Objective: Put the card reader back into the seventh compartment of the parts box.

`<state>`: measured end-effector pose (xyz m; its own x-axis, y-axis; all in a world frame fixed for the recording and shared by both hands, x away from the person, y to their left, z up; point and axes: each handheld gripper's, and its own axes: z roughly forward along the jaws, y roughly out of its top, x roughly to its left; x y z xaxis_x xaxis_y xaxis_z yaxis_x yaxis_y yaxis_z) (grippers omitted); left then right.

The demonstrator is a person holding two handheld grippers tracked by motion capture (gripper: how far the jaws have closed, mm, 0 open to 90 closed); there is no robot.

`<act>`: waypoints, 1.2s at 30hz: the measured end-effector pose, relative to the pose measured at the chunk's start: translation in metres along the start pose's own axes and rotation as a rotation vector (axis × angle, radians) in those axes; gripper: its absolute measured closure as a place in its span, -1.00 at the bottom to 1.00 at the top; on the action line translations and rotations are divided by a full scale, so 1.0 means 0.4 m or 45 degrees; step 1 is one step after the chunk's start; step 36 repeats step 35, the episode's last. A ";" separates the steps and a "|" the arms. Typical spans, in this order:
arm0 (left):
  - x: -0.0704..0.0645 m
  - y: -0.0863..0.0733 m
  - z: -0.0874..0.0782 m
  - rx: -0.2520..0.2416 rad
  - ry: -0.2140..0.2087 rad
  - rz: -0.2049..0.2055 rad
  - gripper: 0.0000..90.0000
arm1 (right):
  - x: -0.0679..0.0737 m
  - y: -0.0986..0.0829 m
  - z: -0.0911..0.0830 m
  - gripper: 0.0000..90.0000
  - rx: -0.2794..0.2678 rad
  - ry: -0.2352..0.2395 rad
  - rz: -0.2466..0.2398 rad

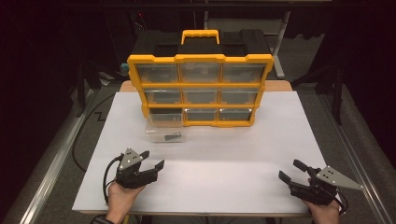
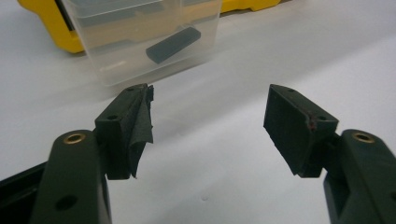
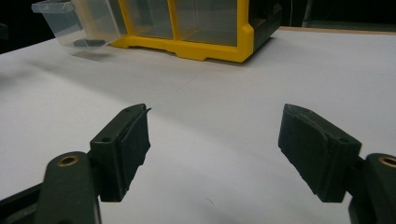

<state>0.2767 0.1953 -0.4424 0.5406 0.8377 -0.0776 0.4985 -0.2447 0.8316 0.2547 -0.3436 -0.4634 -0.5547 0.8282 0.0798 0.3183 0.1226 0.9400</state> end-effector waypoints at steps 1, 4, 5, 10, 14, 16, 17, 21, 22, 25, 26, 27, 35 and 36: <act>0.002 -0.003 -0.001 -0.002 0.007 -0.001 -0.27 | 0.000 0.000 0.000 -0.44 0.000 0.000 0.000; 0.011 -0.013 -0.007 -0.011 0.016 -0.011 -0.27 | 0.000 0.000 0.000 -0.44 -0.001 -0.001 0.002; 0.015 -0.017 -0.009 -0.019 0.021 -0.018 -0.27 | 0.000 0.000 0.000 -0.44 0.000 -0.001 0.002; 0.029 -0.033 -0.019 -0.037 0.045 -0.035 -0.27 | 0.000 0.000 0.000 -0.44 0.000 -0.002 0.002; 0.043 -0.046 -0.025 -0.049 0.064 -0.046 -0.27 | 0.000 0.000 0.000 -0.44 0.001 -0.003 0.005; 0.049 -0.051 -0.029 -0.056 0.074 -0.052 -0.27 | 0.000 0.000 0.000 -0.44 0.000 -0.003 0.002; 0.052 -0.054 -0.031 -0.057 0.077 -0.054 -0.27 | 0.000 0.000 0.000 -0.44 0.000 -0.003 0.003; 0.064 -0.066 -0.038 -0.074 0.095 -0.081 -0.28 | 0.000 0.000 -0.001 -0.44 -0.003 -0.007 -0.003; 0.068 -0.070 -0.042 -0.075 0.098 -0.091 -0.28 | 0.000 0.000 -0.001 -0.44 -0.003 -0.007 -0.002; 0.076 -0.079 -0.047 -0.085 0.102 -0.116 -0.28 | 0.000 0.000 -0.002 -0.44 -0.004 -0.008 -0.002; 0.079 -0.082 -0.050 -0.080 0.099 -0.123 -0.29 | 0.000 0.000 -0.002 -0.44 -0.004 -0.008 -0.003; 0.081 -0.086 -0.052 -0.077 0.101 -0.130 -0.29 | 0.000 0.000 -0.002 -0.44 -0.004 -0.008 -0.001; 0.093 -0.103 -0.073 -0.107 0.103 -0.188 -0.30 | 0.001 0.001 -0.004 -0.44 -0.003 -0.007 0.003; 0.093 -0.103 -0.073 -0.107 0.103 -0.188 -0.30 | 0.001 0.001 -0.004 -0.44 -0.003 -0.007 0.003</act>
